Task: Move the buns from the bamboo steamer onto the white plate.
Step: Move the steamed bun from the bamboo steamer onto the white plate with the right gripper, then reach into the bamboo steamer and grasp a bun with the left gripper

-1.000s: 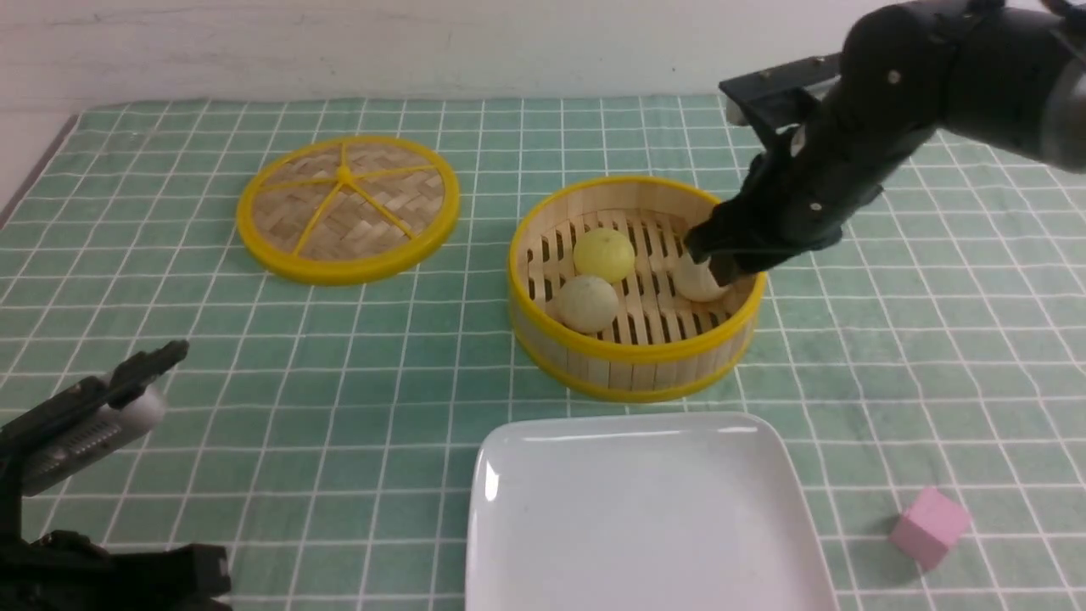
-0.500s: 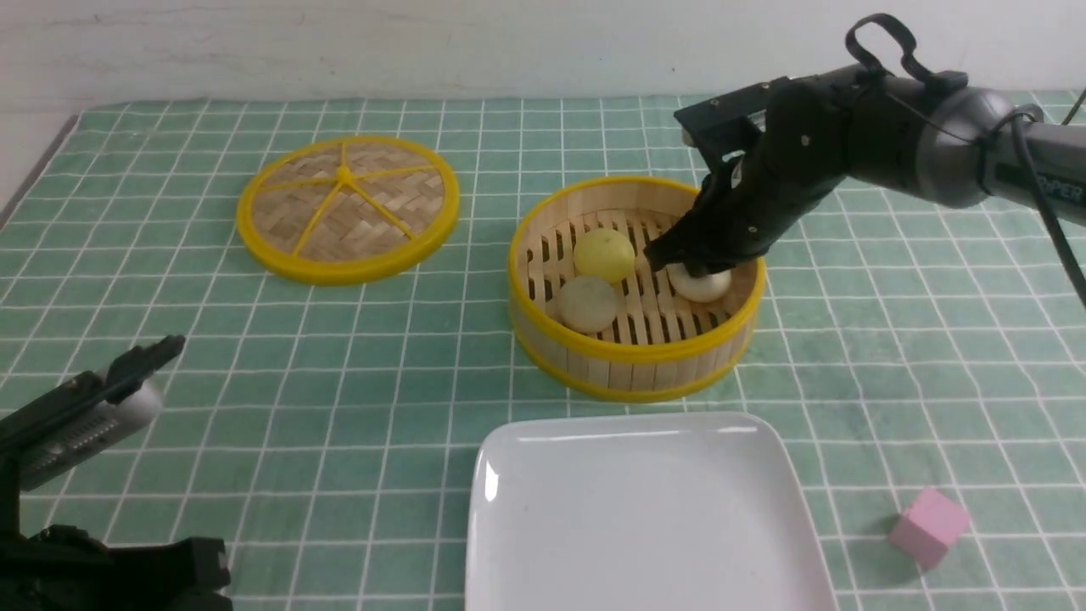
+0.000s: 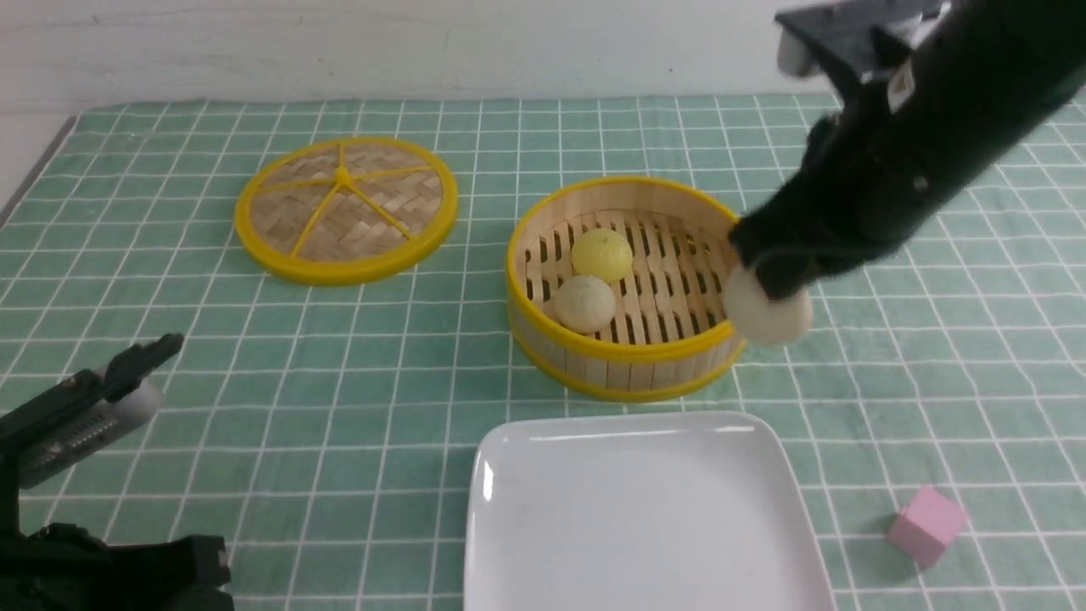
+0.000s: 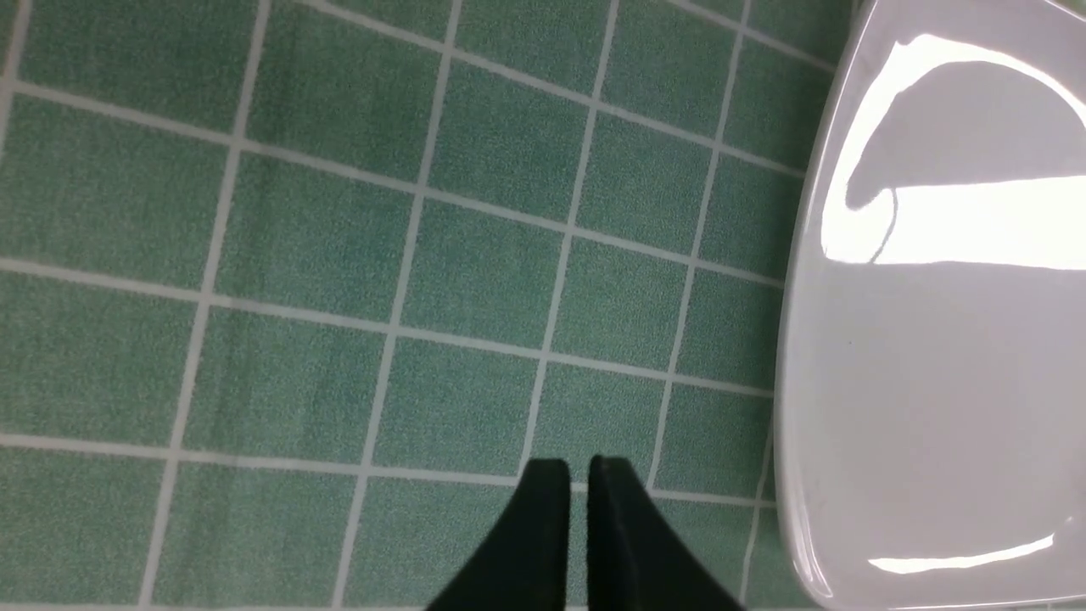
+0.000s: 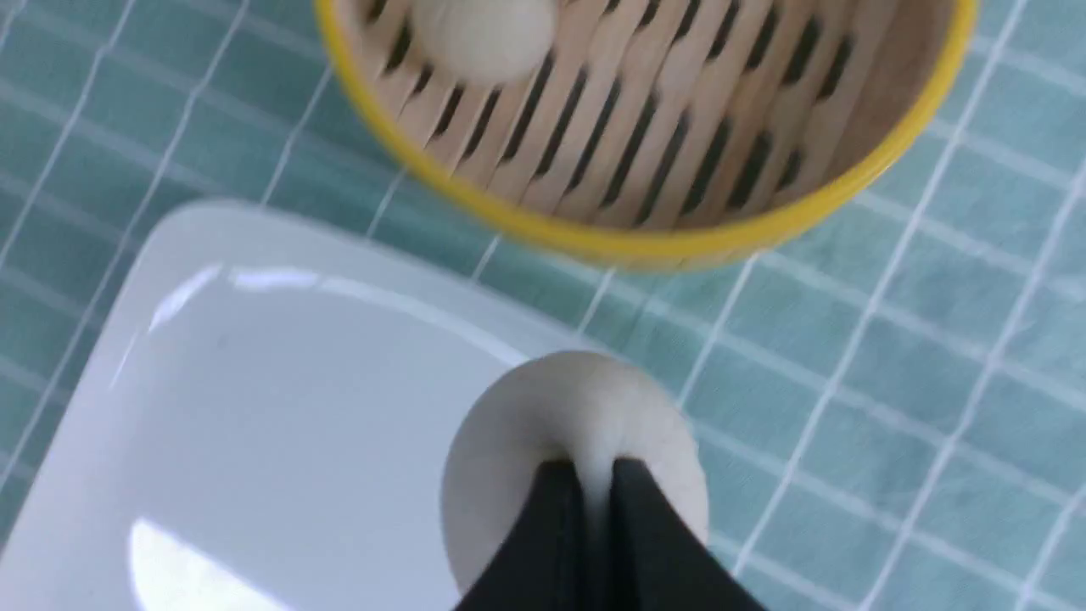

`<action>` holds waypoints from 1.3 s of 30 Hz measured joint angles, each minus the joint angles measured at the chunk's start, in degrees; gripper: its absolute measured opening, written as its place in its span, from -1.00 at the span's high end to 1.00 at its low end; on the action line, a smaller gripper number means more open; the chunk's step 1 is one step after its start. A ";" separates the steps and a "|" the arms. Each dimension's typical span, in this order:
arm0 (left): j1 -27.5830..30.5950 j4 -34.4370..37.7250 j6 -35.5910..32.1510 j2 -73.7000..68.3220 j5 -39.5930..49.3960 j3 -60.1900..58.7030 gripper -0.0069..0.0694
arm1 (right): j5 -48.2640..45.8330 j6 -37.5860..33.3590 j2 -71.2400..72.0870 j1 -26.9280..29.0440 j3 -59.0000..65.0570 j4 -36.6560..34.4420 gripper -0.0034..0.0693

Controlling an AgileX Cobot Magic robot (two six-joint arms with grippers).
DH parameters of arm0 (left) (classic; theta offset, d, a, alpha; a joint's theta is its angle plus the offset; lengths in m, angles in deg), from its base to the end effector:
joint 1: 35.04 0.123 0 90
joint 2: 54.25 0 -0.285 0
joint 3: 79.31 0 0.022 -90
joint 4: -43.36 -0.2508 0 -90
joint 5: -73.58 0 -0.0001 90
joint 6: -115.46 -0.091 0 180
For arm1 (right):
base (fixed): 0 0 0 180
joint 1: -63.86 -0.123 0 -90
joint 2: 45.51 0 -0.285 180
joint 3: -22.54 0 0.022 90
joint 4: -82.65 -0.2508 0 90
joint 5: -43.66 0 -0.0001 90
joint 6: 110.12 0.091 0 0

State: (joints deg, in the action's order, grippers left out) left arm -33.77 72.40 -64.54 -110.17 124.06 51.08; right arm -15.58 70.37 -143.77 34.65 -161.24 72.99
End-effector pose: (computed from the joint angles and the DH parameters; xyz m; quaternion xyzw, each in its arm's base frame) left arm 0.1278 -0.0313 0.2384 -0.1264 0.9456 -0.2201 0.2036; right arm 0.2842 0.1740 0.3269 -0.2160 0.9464 0.1356 0.1984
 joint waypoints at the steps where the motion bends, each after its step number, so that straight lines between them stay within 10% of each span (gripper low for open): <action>1: 0.00 0.00 0.00 0.00 -0.05 0.00 0.65 | 3.79 0.65 1.36 -2.41 5.76 -0.36 0.85; 12: 0.00 0.00 0.00 0.00 -0.70 0.00 0.61 | 31.16 4.08 -3.58 -8.13 27.97 -0.35 0.59; 19: 0.00 0.16 0.00 0.00 -2.25 0.00 0.56 | 28.08 4.08 -0.86 -8.13 25.67 -1.10 -0.36; 23: 0.00 0.22 0.00 0.00 -2.49 0.00 0.54 | 20.71 3.84 5.84 -8.13 21.46 0.85 -0.53; 27: 0.00 0.47 0.00 -0.05 -2.80 0.34 0.54 | 10.58 3.41 14.64 -8.13 18.53 6.84 -0.29; 32: 0.00 0.42 -0.48 -5.20 0.27 8.48 0.70 | -5.06 4.47 28.63 -8.13 21.83 16.89 0.79; 39: -5.24 2.02 -2.59 -19.12 3.55 20.71 0.81 | -6.10 6.88 40.21 -8.13 33.80 19.54 0.95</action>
State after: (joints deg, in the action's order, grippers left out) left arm -39.01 74.42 -67.12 -129.29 127.61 71.78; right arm -21.68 77.25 -103.56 26.52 -127.44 92.53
